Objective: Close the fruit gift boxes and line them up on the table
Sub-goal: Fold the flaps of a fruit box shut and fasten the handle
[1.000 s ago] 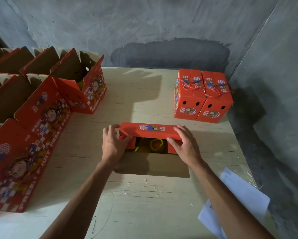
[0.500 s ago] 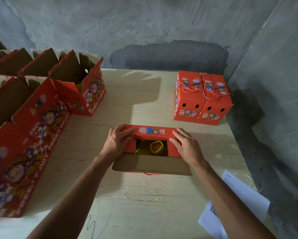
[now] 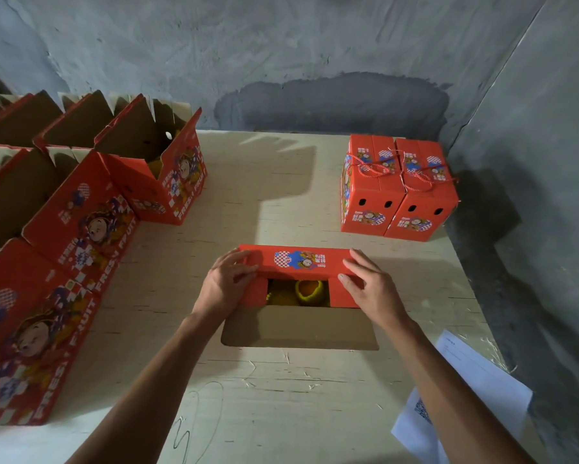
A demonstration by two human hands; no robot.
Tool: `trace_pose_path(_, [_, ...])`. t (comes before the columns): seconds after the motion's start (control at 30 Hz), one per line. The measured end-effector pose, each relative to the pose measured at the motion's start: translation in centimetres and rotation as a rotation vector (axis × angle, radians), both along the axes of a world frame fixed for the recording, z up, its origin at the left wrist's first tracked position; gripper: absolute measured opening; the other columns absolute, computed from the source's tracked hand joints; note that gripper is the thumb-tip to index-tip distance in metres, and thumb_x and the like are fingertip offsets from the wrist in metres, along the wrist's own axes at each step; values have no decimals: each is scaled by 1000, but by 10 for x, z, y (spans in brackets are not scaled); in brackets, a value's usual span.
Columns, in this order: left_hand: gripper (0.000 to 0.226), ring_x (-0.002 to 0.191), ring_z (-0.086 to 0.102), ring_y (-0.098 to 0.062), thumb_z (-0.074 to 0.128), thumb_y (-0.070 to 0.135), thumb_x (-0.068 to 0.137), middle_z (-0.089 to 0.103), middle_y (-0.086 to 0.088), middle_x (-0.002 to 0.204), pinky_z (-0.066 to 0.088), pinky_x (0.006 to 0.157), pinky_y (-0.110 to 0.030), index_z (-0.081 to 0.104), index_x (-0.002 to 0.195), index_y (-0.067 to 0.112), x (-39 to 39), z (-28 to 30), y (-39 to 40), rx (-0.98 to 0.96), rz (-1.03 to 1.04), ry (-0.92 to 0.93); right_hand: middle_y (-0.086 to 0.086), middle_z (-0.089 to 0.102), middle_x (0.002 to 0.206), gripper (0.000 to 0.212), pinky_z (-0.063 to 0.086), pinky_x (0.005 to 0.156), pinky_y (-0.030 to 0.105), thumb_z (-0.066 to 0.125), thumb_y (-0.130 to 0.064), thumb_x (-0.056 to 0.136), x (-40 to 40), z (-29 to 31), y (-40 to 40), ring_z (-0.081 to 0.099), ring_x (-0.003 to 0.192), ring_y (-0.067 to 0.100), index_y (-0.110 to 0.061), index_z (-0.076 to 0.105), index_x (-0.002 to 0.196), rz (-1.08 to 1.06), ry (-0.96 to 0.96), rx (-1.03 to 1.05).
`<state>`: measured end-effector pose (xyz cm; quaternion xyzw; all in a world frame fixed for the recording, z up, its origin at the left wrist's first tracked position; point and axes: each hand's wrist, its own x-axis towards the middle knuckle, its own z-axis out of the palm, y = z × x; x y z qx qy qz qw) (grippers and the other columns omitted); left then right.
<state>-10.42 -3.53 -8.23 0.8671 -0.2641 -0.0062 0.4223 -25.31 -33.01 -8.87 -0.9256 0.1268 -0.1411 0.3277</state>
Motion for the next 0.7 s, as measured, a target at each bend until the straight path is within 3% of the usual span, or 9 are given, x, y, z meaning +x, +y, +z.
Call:
trace_pose_path(0.1, [17,132,54,-34,80,5,85,68,-10,132,43,111,-49,83,100,12,1,0,1,69,-34,-123,2,44,158,44,33,121,29,69,-30,98,1,-1,1,38,148,9,-9,65,136,-6,-10,26])
trace_pose_path(0.3, [20,116,67,-26,80,2,82,75,3,120,52,97,-42,84,96,15,1,4,-5,187,-83,-294,4,46,156,43,34,121,28,69,-29,98,2,-3,4,40,147,10,-6,66,134,-39,-30,105])
trace_pose_path(0.5, [4,93,67,-32,77,2,84,73,-9,101,56,79,-44,76,85,5,0,10,-6,249,-106,-371,6,46,157,41,33,122,30,69,-26,99,3,-6,7,39,148,14,-6,66,135,-29,-15,-6])
trace_pose_path(0.63, [19,80,57,-33,75,0,82,62,-10,84,52,65,-45,59,73,5,-7,14,-9,269,-82,-350,5,53,152,33,39,114,25,72,-23,96,2,-4,9,48,142,14,-3,71,122,-68,-55,41])
trace_pose_path(0.7, [19,81,55,-32,73,0,83,61,-9,83,51,64,-45,57,73,4,-11,14,-9,247,-50,-310,6,60,145,33,47,109,31,73,-24,96,1,-3,11,57,134,16,-3,68,121,-85,-65,55])
